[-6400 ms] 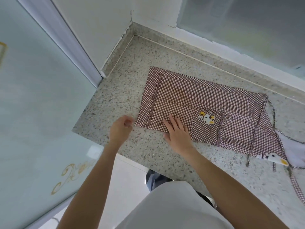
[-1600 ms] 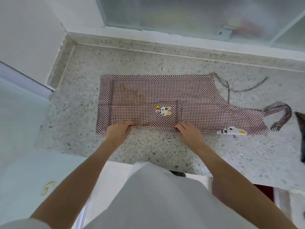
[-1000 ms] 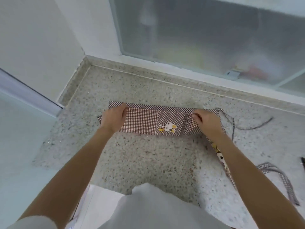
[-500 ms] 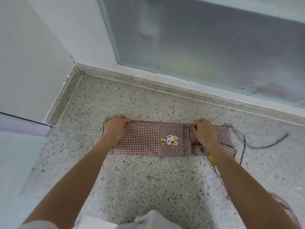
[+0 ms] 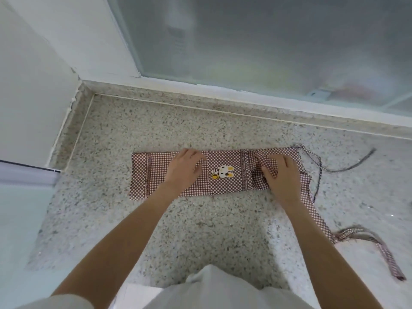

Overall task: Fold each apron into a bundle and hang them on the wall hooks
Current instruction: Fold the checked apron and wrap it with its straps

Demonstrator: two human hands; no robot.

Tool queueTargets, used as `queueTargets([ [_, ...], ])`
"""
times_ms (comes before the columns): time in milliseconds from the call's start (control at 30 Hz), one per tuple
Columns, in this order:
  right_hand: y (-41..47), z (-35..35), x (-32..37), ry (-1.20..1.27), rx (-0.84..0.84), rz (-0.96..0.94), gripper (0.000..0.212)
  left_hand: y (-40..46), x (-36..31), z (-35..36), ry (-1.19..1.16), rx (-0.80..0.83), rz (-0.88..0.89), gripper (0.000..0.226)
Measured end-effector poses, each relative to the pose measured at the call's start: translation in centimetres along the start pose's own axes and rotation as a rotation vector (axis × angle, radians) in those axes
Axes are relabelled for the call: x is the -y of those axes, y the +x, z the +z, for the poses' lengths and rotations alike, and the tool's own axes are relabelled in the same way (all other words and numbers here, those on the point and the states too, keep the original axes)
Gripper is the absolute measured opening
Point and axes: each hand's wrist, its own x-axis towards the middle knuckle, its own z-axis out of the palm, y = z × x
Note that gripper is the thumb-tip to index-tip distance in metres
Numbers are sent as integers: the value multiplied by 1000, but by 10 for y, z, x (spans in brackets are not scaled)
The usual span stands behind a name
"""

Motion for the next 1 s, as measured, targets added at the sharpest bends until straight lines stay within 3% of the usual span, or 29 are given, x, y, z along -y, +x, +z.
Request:
queueTargets([
  [133, -81, -14, -39, -115, -76, 187, 39, -2, -71, 29, -16, 177, 172, 41],
  [267, -145, -11, -82, -285, 34, 430, 50, -4, -115, 50, -2, 239, 94, 57],
  [367, -161, -18, -101, -258, 87, 568, 47, 0, -125, 60, 43, 226, 59, 53],
  [433, -163, -27, -113, -219, 51, 521, 35, 2, -126, 63, 80, 230, 42, 42],
  [567, -146, -66, -134, 77, -14, 283, 27, -3, -121, 65, 152, 226, -4, 30],
  [667, -114, -101, -151, 333, 56, 387, 20, -9, -114, 62, 162, 224, -41, 26],
  [800, -61, -123, -190, 461, 24, 425, 20, -18, -116, 59, 178, 219, -117, 22],
  [1000, -9, -104, -227, 406, 19, 632, 44, -28, -122, 62, 144, 232, -245, 24],
])
